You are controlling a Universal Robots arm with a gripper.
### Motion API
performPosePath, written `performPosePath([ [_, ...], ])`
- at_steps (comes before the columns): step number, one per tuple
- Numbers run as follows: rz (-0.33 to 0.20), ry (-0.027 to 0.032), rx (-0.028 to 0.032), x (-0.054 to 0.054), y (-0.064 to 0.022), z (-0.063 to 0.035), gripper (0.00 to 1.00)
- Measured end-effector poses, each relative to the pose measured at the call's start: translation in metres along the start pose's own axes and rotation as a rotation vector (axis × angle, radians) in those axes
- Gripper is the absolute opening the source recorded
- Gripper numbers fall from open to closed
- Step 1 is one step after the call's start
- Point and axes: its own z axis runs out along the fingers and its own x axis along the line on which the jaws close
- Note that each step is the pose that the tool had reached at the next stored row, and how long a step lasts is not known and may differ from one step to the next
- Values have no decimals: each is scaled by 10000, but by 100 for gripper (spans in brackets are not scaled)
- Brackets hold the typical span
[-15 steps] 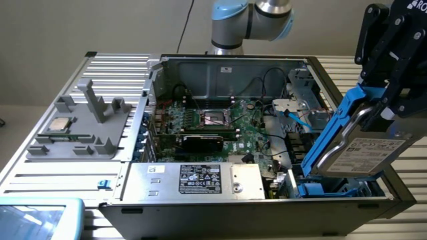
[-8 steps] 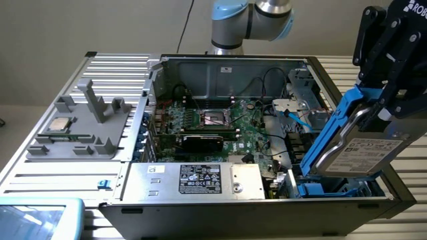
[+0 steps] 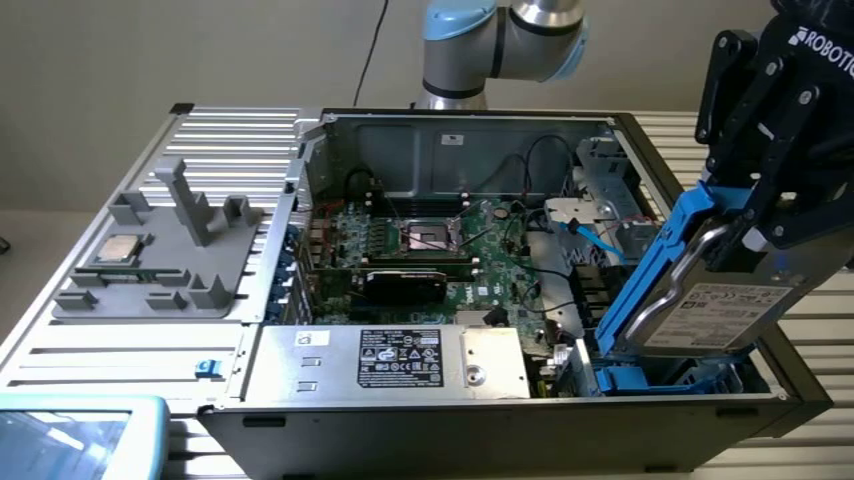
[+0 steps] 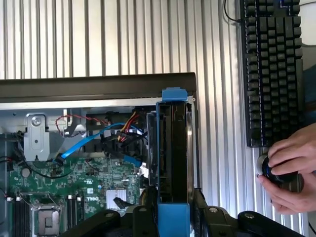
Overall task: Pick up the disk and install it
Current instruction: 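Insert the disk into the insertion slot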
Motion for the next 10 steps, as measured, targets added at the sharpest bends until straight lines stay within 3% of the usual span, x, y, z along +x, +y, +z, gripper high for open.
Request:
performPosePath([
  [3, -15, 3, -22, 2, -1, 5, 37],
  [6, -73, 20, -245, 6, -4, 13, 37],
  [10, -80, 22, -266, 6, -6, 14, 37],
])
